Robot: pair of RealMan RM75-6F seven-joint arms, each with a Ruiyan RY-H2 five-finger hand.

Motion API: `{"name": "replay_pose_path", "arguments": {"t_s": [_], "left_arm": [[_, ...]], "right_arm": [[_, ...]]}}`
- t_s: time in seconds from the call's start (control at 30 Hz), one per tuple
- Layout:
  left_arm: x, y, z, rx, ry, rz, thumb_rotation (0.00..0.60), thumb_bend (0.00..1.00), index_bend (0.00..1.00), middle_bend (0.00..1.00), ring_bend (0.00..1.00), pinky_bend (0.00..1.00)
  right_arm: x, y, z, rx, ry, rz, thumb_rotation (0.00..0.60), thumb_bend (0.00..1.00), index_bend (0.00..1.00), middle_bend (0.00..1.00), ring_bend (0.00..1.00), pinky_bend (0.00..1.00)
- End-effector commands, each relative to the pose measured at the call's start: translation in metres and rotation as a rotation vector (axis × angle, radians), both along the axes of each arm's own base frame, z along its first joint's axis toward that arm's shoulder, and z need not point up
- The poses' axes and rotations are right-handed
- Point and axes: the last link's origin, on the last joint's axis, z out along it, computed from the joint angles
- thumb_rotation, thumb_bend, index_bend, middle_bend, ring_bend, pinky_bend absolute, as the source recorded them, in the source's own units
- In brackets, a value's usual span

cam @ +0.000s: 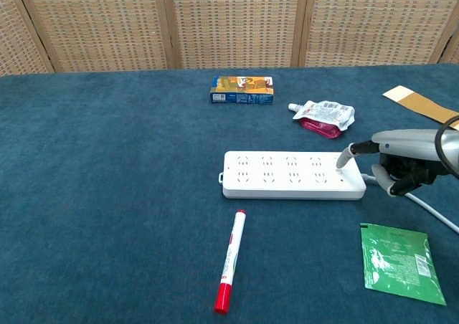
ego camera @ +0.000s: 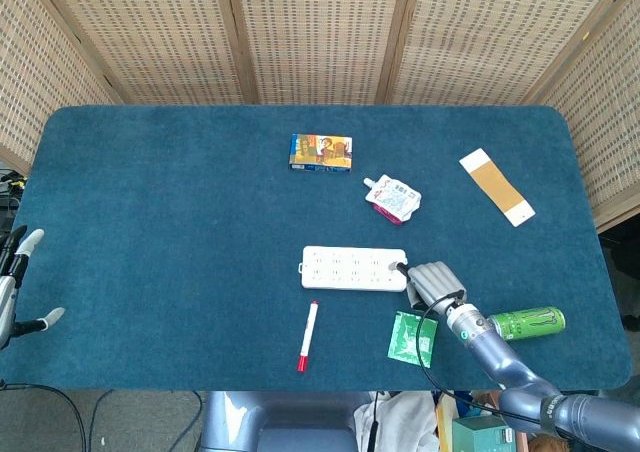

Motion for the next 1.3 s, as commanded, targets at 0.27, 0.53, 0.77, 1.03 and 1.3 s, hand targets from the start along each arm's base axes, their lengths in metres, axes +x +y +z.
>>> {"name": "replay_pose_path", "arguments": {"t_s": [0.27, 0.53, 0.77, 1.03, 1.3], "left_arm": [[0.000, 0.000, 0.000, -0.002, 0.002, -0.002, 0.600, 0.00, 0.00, 0.00, 0.00, 0.00], [0.000, 0.000, -0.001, -0.004, 0.002, -0.002, 0.600, 0.00, 0.00, 0.00, 0.00, 0.00], [0.001, -0.002, 0.000, 0.000, -0.003, -0.005, 0.600, 0.00, 0.00, 0.00, 0.00, 0.00], [0.002, -0.005, 0.001, -0.008, -0.010, -0.020, 0.600, 0.00, 0.00, 0.00, 0.00, 0.00], [0.003, -0.010, 0.002, -0.006, -0.011, -0.036, 0.600, 0.00, 0.00, 0.00, 0.00, 0.00]], "right_arm": [[-0.003, 0.001, -0.004, 0.018, 0.025, -0.008, 0.600, 0.89, 0.17, 0.88, 0.97, 1.00], [-0.001, 0.004, -0.011, 0.030, 0.055, 0.010, 0.600, 0.89, 0.17, 0.88, 0.97, 1.00], [0.019, -0.006, 0.010, -0.119, -0.060, 0.073, 0.600, 0.88, 0.17, 0.88, 0.97, 1.00], [0.035, 0.006, 0.080, -0.362, -0.236, 0.176, 0.600, 0.80, 0.17, 0.85, 0.94, 0.96], [-0.021, 0.061, 0.112, -0.403, -0.097, 0.064, 0.600, 0.00, 0.00, 0.00, 0.00, 0.00]]}}
